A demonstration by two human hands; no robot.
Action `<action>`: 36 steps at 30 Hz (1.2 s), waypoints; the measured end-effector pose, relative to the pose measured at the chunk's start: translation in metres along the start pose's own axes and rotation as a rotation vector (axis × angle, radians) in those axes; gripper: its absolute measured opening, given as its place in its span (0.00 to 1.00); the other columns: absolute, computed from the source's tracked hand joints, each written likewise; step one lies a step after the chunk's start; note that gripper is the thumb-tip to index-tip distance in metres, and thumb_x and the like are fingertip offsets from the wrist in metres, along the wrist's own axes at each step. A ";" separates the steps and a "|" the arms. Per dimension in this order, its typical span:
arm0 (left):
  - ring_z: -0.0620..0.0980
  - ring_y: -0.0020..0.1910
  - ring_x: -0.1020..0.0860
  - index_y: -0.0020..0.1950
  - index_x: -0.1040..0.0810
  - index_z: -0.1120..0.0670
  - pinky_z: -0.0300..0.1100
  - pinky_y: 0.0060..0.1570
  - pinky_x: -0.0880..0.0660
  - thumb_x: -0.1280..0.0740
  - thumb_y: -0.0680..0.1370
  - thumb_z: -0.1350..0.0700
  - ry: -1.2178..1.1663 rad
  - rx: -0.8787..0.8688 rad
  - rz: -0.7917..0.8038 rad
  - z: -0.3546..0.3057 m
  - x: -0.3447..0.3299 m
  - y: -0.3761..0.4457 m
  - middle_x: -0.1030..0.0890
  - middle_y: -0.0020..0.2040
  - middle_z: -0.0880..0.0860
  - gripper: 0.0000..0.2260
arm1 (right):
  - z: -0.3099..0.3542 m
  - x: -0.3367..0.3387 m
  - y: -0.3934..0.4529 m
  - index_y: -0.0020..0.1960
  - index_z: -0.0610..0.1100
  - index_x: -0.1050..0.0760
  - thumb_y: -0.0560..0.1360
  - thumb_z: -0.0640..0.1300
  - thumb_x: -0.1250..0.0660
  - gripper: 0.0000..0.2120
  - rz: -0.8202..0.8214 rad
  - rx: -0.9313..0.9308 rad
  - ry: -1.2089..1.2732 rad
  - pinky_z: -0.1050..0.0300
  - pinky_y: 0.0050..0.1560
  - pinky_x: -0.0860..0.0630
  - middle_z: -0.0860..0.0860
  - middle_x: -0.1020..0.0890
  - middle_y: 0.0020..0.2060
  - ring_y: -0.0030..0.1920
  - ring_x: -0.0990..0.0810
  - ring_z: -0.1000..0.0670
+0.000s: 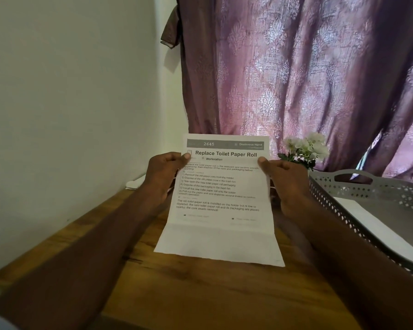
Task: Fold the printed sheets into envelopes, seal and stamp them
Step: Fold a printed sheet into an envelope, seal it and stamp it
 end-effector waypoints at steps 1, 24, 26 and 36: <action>0.56 0.40 0.12 0.51 0.16 0.60 0.39 0.27 0.21 0.25 0.79 0.54 -0.019 0.003 0.010 0.000 -0.001 -0.001 0.11 0.47 0.58 0.09 | 0.001 -0.002 0.000 0.49 0.36 0.20 0.76 0.44 0.24 0.12 0.021 -0.010 0.028 0.60 0.25 0.22 0.46 0.12 0.39 0.35 0.13 0.48; 0.60 0.47 0.14 0.51 0.14 0.53 0.45 0.36 0.17 0.35 0.84 0.51 -0.035 0.089 -0.003 0.008 0.004 0.004 0.12 0.50 0.59 0.12 | -0.014 0.000 0.019 0.45 0.47 0.17 0.79 0.34 0.36 0.12 0.064 -0.146 0.105 0.57 0.31 0.25 0.44 0.15 0.42 0.38 0.17 0.44; 0.61 0.52 0.14 0.57 0.16 0.54 0.55 0.53 0.16 0.37 0.83 0.39 0.044 0.199 -0.002 0.013 0.005 0.006 0.12 0.52 0.58 0.20 | -0.016 -0.001 0.018 0.45 0.47 0.16 0.77 0.36 0.34 0.10 0.055 -0.163 0.115 0.55 0.35 0.26 0.45 0.14 0.39 0.35 0.16 0.45; 0.61 0.48 0.14 0.52 0.15 0.57 0.53 0.47 0.16 0.25 0.77 0.51 0.019 0.190 -0.044 0.011 0.001 -0.003 0.12 0.46 0.60 0.10 | -0.014 -0.006 0.011 0.55 0.38 0.19 0.77 0.41 0.32 0.10 0.123 -0.186 0.190 0.58 0.28 0.26 0.42 0.17 0.41 0.32 0.21 0.48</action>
Point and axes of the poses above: each hand's wrist, its own y-axis towards the middle knuckle, its own x-axis out of the back of the hand, z = x × y, the point moved 6 cm from there along y, towards the middle knuckle
